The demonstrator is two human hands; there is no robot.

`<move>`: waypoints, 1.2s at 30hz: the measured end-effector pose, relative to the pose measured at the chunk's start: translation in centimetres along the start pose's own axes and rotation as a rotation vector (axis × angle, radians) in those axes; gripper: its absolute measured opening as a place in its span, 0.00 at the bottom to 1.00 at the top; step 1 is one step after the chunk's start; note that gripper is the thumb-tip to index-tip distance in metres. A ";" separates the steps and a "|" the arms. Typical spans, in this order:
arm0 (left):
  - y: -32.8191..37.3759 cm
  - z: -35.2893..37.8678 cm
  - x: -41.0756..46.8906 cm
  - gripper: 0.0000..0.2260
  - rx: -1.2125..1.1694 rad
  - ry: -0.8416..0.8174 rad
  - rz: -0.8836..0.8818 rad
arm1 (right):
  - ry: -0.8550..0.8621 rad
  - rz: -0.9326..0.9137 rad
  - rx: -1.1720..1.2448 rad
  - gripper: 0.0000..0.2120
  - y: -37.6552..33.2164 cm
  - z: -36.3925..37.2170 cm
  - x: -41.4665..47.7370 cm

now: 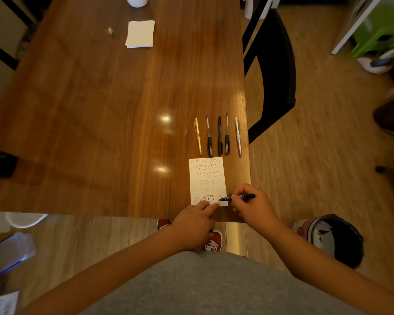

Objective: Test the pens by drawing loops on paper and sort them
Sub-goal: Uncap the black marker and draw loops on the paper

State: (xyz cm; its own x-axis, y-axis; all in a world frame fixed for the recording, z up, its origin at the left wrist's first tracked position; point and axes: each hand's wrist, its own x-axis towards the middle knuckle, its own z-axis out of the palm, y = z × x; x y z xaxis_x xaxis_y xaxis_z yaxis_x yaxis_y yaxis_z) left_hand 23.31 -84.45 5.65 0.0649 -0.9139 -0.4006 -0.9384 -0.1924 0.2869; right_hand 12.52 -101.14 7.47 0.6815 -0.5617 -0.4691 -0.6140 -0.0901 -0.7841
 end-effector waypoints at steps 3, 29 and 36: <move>0.0 0.1 0.0 0.15 -0.010 0.026 0.014 | -0.005 -0.008 -0.003 0.03 -0.4 0.3 0.4; 0.1 0.8 0.2 0.16 -0.184 0.068 -0.087 | 0.142 0.125 0.264 0.04 0.8 -3.5 -0.9; 1.7 -0.8 0.1 0.12 -0.337 0.197 -0.247 | 0.021 0.143 0.390 0.06 -0.2 -5.2 -2.2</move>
State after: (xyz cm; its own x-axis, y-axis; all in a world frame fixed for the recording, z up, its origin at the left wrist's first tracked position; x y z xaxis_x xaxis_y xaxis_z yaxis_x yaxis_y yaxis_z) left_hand 22.03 -85.20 6.80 0.3667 -0.8702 -0.3292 -0.7261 -0.4889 0.4834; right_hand 9.13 -104.16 10.78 0.5898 -0.5631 -0.5789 -0.5022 0.3057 -0.8089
